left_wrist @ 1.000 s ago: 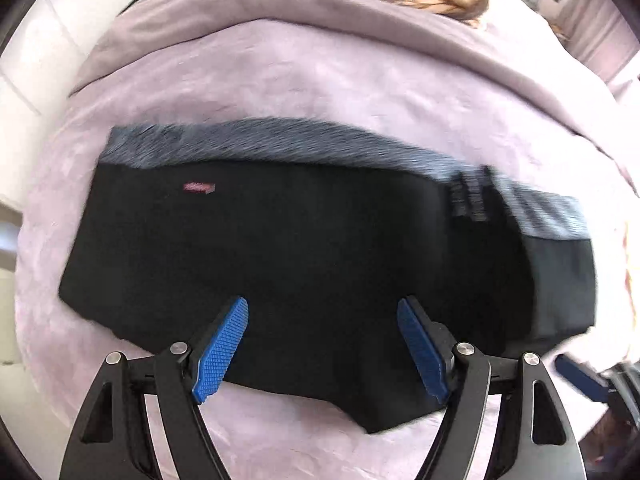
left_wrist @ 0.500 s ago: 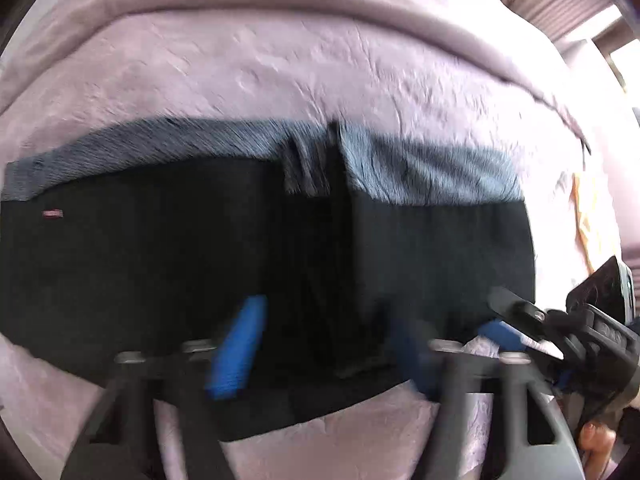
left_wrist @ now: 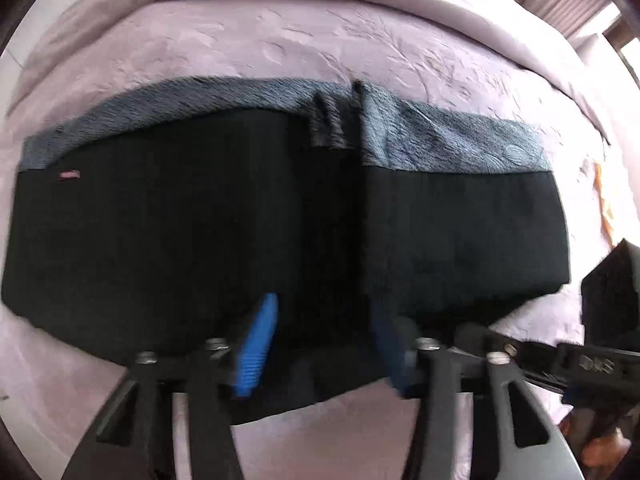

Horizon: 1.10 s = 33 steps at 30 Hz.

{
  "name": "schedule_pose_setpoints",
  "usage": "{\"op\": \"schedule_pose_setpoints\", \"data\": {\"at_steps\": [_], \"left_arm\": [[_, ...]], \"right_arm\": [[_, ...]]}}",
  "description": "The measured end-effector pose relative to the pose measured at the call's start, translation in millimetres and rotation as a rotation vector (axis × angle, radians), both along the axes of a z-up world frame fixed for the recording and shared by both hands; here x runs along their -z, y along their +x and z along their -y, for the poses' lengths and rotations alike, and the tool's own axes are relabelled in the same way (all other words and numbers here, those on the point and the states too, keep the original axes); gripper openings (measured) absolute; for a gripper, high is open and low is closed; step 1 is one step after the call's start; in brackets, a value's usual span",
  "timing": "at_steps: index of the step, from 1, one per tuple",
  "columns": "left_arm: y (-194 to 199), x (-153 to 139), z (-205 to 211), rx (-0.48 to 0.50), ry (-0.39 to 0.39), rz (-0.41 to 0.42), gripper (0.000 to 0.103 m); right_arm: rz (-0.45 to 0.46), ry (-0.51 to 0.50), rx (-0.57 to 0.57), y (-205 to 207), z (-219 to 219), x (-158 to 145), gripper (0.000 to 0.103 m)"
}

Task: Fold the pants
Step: 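Fold the lifted pants end over toward the left gripper with the right gripper, then lower the folded end onto the pants and open the right gripper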

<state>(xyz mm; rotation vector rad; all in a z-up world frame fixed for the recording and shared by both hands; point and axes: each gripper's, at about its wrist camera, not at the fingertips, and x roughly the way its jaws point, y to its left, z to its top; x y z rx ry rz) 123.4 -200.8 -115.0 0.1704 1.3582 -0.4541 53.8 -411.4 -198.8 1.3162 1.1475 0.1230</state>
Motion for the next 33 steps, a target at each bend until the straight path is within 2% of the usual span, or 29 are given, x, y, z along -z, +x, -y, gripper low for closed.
{"op": "schedule_pose_setpoints", "data": {"at_steps": [1, 2, 4, 5, 6, 8, 10, 13, 16, 18, 19, 23, 25, 28, 31, 33], "left_arm": [[-3.4, -5.6, -2.8, 0.006, -0.012, 0.010, 0.055], [-5.4, -11.7, -5.9, 0.013, -0.006, 0.024, 0.055], [-4.9, -24.4, -14.8, 0.018, 0.020, 0.056, 0.055], [-3.0, -30.8, -15.5, 0.016, 0.023, 0.074, 0.055], [-0.5, -38.4, -16.4, 0.011, 0.016, 0.093, 0.055], [7.3, -50.8, -12.5, 0.003, -0.005, 0.118, 0.055], [16.4, -58.6, 2.0, 0.012, -0.017, 0.145, 0.055], [24.5, -61.3, 24.7, 0.051, -0.015, 0.178, 0.055], [34.1, -45.3, 60.8, 0.085, -0.003, 0.178, 0.055], [38.0, -28.1, 77.5, 0.105, 0.062, 0.193, 0.055], [36.4, -23.5, 77.4, 0.105, 0.086, 0.185, 0.055], [29.6, -4.2, 62.3, 0.092, 0.109, 0.151, 0.055], [22.1, -1.4, 62.2, 0.113, 0.127, 0.174, 0.055], [18.8, -1.0, 62.2, 0.119, 0.135, 0.185, 0.055], [20.4, -0.6, 58.7, 0.114, 0.120, 0.176, 0.056], [17.0, -1.5, 55.5, 0.124, 0.117, 0.182, 0.056]], "right_arm": [[0.019, 0.008, -0.033, 1.4, -1.0, -4.3, 0.005], [0.033, -0.031, -0.105, 4.9, -1.8, -15.8, 0.007], [0.069, -0.123, -0.188, 6.3, 2.7, -38.3, 0.023], [0.102, -0.175, -0.207, 5.7, 10.2, -53.0, 0.040], [0.135, -0.233, -0.200, 5.4, 23.4, -67.5, 0.050], [0.169, -0.323, -0.138, 6.7, 55.6, -84.4, 0.050], [0.150, -0.382, -0.066, 13.2, 85.7, -88.1, 0.050], [0.089, -0.436, 0.022, 29.5, 127.4, -74.2, 0.050], [0.037, -0.429, -0.009, 56.2, 145.6, -45.6, 0.049], [0.036, -0.358, -0.042, 69.3, 142.8, -30.7, 0.041], [0.028, -0.354, -0.054, 72.6, 138.4, -28.5, 0.041], [0.058, -0.492, -0.195, 82.3, 108.1, -48.1, 0.041], [0.054, -0.557, -0.262, 85.0, 95.8, -52.6, 0.041], [0.076, -0.476, -0.222, 84.9, 108.9, -46.8, 0.045], [0.097, -0.335, -0.109, 77.7, 140.7, -35.5, 0.045], [0.108, -0.204, -0.058, 77.9, 158.1, -17.2, 0.045]]}}
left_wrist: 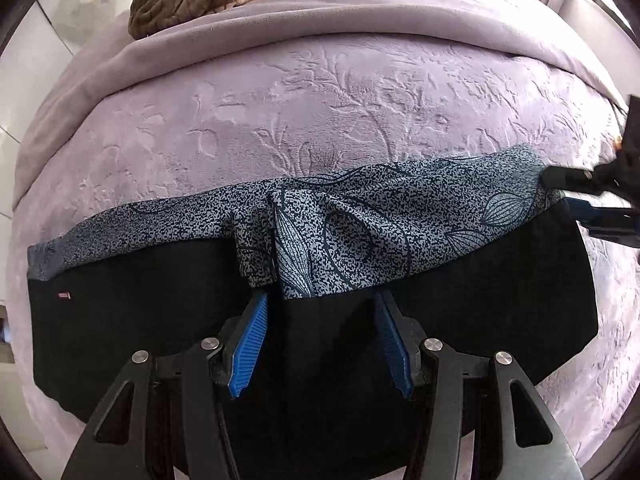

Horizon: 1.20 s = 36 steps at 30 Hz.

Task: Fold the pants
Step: 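Lower the folded end onto the pants and open the right gripper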

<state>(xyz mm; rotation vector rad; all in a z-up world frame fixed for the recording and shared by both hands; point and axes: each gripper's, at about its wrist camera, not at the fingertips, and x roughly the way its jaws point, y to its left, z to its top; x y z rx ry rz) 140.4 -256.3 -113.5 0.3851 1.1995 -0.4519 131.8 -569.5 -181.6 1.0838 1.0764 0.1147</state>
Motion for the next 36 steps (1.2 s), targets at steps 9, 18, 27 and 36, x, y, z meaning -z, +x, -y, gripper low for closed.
{"op": "schedule_pose_setpoints", "data": {"at_steps": [9, 18, 27, 36], "left_arm": [[-8.5, -1.3, -7.0, 0.028, -0.006, 0.014, 0.056], [-7.4, 0.0, -3.4, -0.005, 0.001, -0.002, 0.056], [-6.7, 2.1, -25.7, -0.092, -0.005, -0.046, 0.078], [-12.5, -9.9, -49.9, -0.148, 0.021, -0.076, 0.078]], "right_arm": [[0.076, 0.094, -0.067, 16.2, -8.9, -5.5, 0.032], [-0.086, -0.335, -0.181, 48.6, -45.9, -9.9, 0.043], [0.058, -0.406, -0.190, 9.7, -75.0, -77.6, 0.032], [-0.004, -0.366, -0.364, 56.1, -168.1, -35.3, 0.032]]}}
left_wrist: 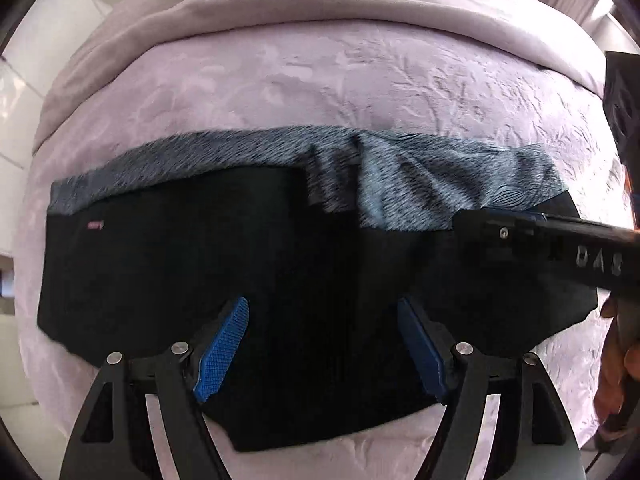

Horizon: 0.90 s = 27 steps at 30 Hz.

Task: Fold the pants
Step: 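Lower the folded end onto the pants and open the right gripper, then withdraw both open grippers from the folded pants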

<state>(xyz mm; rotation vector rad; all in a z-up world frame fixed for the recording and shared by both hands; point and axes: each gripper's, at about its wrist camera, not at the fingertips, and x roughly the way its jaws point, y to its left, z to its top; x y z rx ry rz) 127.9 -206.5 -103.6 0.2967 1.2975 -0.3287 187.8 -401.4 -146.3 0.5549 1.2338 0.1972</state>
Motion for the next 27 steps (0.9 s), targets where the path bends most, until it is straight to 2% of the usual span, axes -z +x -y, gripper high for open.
{"op": "schedule_pose_setpoints", "data": {"at_steps": [3, 7, 11, 20, 24, 27], "left_arm": [[-2.4, -7.1, -7.6, -0.017, 0.003, -0.010, 0.078], [-9.5, -14.9, -12.9, -0.016, 0.011, -0.005, 0.078], [-17.2, -20.0, -18.1, -0.017, 0.010, -0.016, 0.078], [-34.3, -30.8, -30.0, -0.030, 0.026, -0.030, 0.078], [-40.6, -37.8, -33.9, -0.037, 0.014, -0.026, 0.078], [-46.9, -43.4, -39.0, -0.043, -0.001, -0.023, 0.078]], "right_arm": [[-0.009, 0.056, -0.048, -6.0, -17.3, -4.4, 0.032], [-0.027, 0.022, -0.046, -25.5, -23.2, -14.6, 0.033], [-0.041, 0.026, -0.003, -44.1, -18.2, -25.9, 0.046], [-0.090, 0.003, 0.033, -78.9, -15.5, -40.7, 0.057], [-0.113, -0.016, 0.040, -90.6, -20.1, -44.0, 0.071], [-0.118, -0.036, 0.032, -101.4, -23.0, -47.4, 0.075]]}}
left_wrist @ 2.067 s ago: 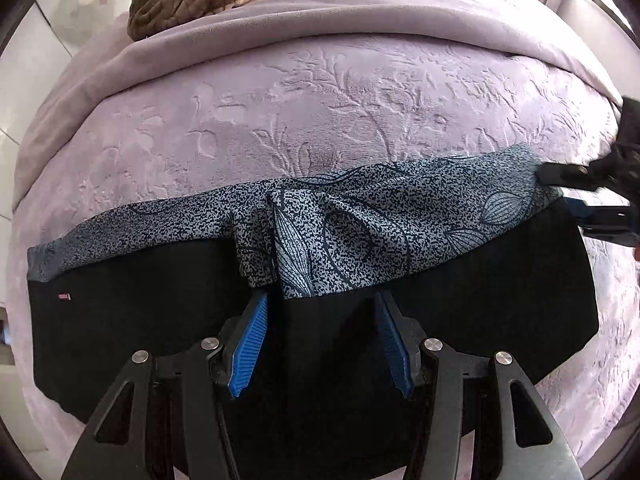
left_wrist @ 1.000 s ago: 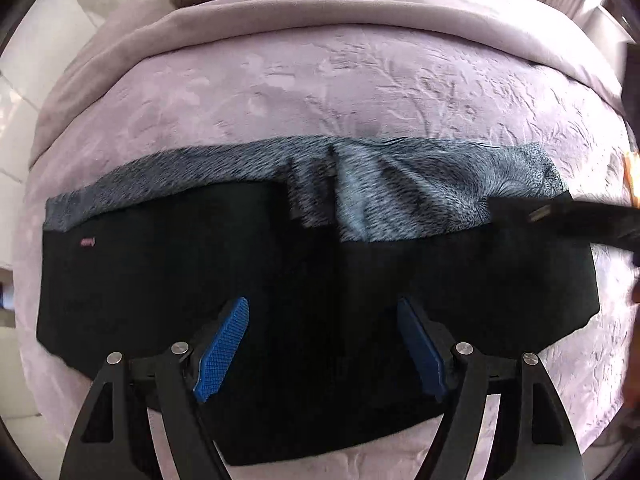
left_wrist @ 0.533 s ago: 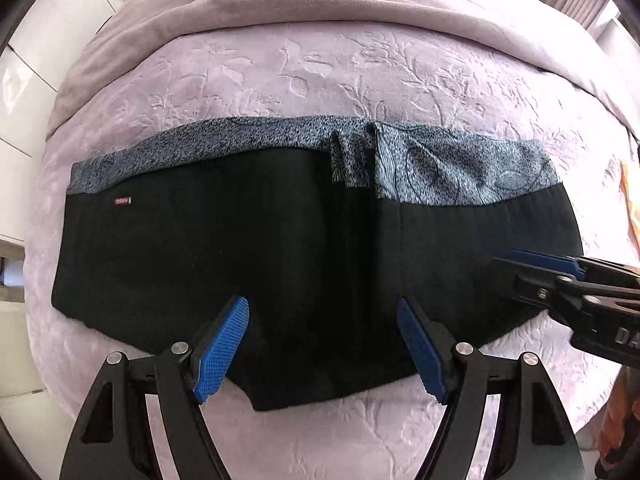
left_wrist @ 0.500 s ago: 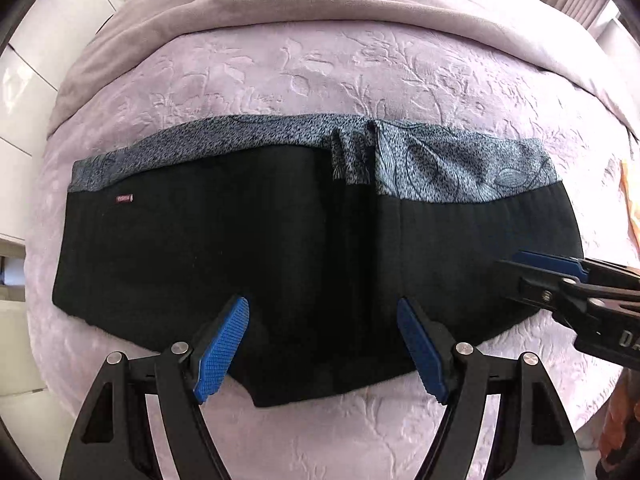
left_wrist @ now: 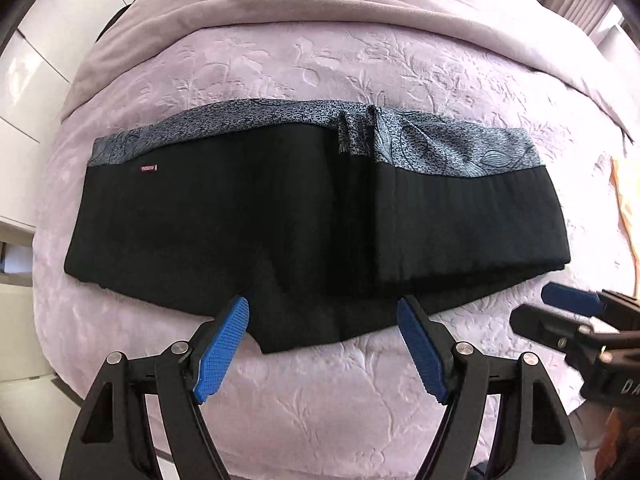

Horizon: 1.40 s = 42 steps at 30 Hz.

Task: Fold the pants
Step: 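Withdraw both open grippers from the folded pants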

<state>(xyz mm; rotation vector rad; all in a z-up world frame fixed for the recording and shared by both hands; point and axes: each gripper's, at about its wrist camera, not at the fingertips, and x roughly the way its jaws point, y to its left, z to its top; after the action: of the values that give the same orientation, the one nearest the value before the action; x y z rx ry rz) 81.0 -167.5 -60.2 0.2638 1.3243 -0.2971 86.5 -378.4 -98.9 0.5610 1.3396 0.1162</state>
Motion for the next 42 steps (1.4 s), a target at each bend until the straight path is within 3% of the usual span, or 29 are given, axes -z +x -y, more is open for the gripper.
{"op": "schedule_pose_setpoints", "data": {"at_steps": [1, 2, 3, 10, 15, 20, 33, 42], "left_arm": [[-2.0, -1.2, -1.9, -0.001, -0.004, -0.001, 0.084], [-4.4, -2.6, -3.9, -0.002, -0.006, -0.003, 0.097], [-6.9, -4.5, -6.8, -0.004, -0.011, -0.001, 0.100], [-20.1, -4.9, -18.3, 0.020, 0.013, -0.020, 0.101], [-28.1, -8.8, -23.1, 0.007, 0.012, -0.036, 0.101], [-29.1, -16.3, -22.5, 0.006, 0.025, -0.010, 0.101], [-20.9, -8.5, -36.6, -0.012, 0.013, -0.042, 0.101], [-8.5, 3.8, -75.6, -0.042, -0.009, -0.072, 0.101]], "right_arm": [[-0.007, -0.008, -0.001, -3.5, -1.0, -0.5, 0.077], [-0.013, -0.015, -0.002, -6.8, -2.4, -1.0, 0.080], [-0.016, -0.018, -0.002, -8.6, -3.9, -1.1, 0.080], [-0.020, -0.073, -0.038, -21.1, -20.8, -8.2, 0.084], [-0.012, -0.179, -0.141, -18.0, -38.2, -16.1, 0.085], [-0.028, -0.184, -0.186, -10.1, -43.2, -17.4, 0.085], [-0.125, -0.172, -0.129, -5.8, -36.9, -6.5, 0.085], [-0.160, -0.191, -0.119, -0.4, -68.7, -2.0, 0.085]]}}
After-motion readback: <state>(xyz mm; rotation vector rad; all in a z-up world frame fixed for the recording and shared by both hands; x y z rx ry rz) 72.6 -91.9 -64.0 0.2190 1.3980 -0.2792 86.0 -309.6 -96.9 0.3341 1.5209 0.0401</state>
